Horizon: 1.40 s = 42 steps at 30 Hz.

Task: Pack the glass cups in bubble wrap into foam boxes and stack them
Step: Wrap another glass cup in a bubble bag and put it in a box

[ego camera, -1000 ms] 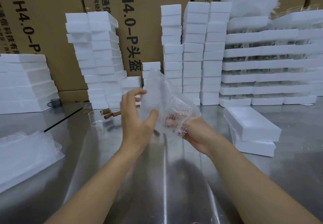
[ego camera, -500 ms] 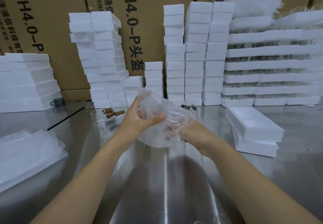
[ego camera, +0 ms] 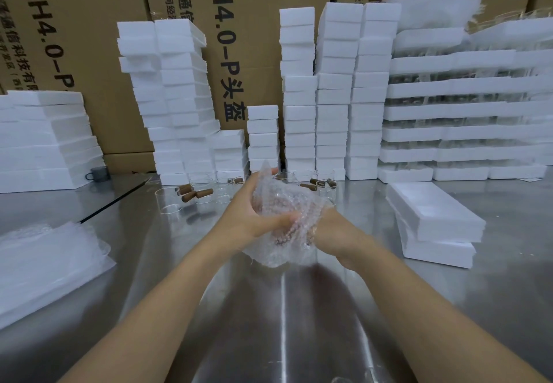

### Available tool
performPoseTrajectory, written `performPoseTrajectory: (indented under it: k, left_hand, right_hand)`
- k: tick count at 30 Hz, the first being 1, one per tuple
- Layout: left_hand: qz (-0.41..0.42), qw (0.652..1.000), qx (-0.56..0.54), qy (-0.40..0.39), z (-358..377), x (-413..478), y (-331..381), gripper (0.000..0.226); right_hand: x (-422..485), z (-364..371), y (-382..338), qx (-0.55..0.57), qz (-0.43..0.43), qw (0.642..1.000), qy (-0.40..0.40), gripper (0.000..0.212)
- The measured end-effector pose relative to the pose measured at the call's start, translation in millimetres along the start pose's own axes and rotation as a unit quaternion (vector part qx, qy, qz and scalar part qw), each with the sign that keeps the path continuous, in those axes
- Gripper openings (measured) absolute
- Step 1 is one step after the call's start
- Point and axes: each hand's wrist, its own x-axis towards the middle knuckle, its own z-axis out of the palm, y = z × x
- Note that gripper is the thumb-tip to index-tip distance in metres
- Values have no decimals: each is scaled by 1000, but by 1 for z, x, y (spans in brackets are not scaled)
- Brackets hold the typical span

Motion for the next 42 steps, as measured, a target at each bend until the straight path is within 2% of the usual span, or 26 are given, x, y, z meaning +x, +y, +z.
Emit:
performPoseTrajectory:
  k: [3,6,10,15,17,20,23,29,38,42]
  left_hand:
    - [-27,999,-15,-12,-9,0,3,104]
    - [-44,997,-60,-17,-19,2,2,89]
    - [-49,996,-70,-39,-20,1,1,70]
    - [-57,997,-38,-41,-12,1,-2,73]
    - [-58,997,-27,-37,-8,1,-4,74]
    - [-59,998,-16,-32,-8,1,-5,84]
    - [-69,996,-35,-50,-17,1,0,88]
    - [-83,992,-78,-51,-29,2,2,80]
    - [-74,994,-52,-67,-12,3,-8,88]
    - [-72,994,-44,-65,-9,3,-11,83]
  right_hand:
    - [0,-3,-1,14,15,1000,3,28]
    - [-3,-4,-5,12,2,1000,-2,40]
    - [-3,-3,-4,4,15,1000,-10,38]
    - [-3,-1,-4,-47,25,999,-5,32]
    - [-2,0,-3,-51,25,998,-6,36]
    - [-3,-2,-3,-39,31,999,-1,30]
    - [-2,-4,1,-22,32,999,-5,30]
    - [-1,-3,0,-14,50,999,-4,27]
    - [-6,0,-7,-97,66,993,-14,36]
    - [-6,-2,-5,-147,67,987,-10,30]
